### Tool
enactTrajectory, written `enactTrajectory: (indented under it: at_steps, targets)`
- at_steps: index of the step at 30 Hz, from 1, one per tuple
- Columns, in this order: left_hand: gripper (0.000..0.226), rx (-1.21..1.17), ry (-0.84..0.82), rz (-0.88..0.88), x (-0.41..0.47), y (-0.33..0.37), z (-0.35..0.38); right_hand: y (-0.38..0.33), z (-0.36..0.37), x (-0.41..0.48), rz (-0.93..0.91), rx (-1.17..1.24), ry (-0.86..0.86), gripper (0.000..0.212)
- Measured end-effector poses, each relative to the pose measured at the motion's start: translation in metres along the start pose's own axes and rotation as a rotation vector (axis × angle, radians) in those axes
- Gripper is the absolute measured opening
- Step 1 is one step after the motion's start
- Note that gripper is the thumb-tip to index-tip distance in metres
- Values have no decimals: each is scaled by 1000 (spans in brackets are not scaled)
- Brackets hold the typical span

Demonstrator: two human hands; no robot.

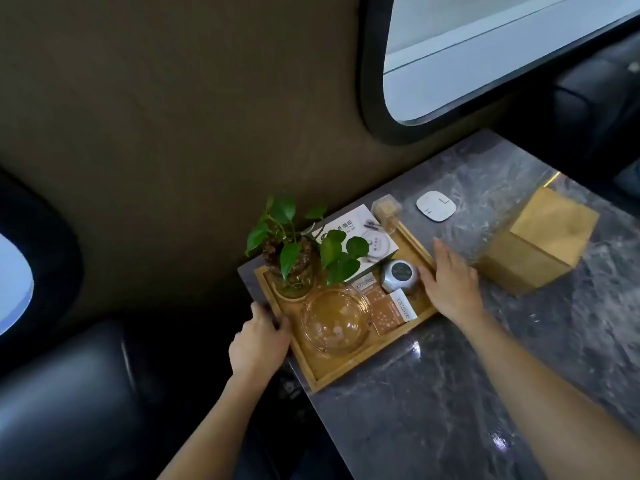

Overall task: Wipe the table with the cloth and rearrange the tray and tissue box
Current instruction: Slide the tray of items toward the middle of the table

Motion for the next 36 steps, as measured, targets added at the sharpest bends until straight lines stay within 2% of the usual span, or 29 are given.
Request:
enactTrajectory:
  at_steps: [4,8,10,14,23,30,36]
  targets:
    - [47,65,-8,10,7,7,10,3,8,8,54,-2,-36,51]
    - [51,141,35,15,9,16,17,-1,2,11,33,-67,80,28]
    - [51,146,51,20,9,16,19,-4,0,12,65,-77,123,27]
    - [36,132,80,30,12,12,22,-10,2,13,124,-52,166,24]
    - [29,104,44,64,6,12,16,-5,5,-4,142,140,260,13]
    - [24,91,-1,95,-27,19,18,24,-18,-46,196,220,323,11]
    - [21,174,-49,213,-63,34,33,70,-44,-102,296,225,391,10]
Point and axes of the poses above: each hand's wrist, its own x-axis towards the middle knuckle, its own z-axis out of the palm, y = z × x, the point moved 6 cm from there along x, towards the middle knuckle, and after that the axes turned 2 degrees about x, right-handed, at the moved point
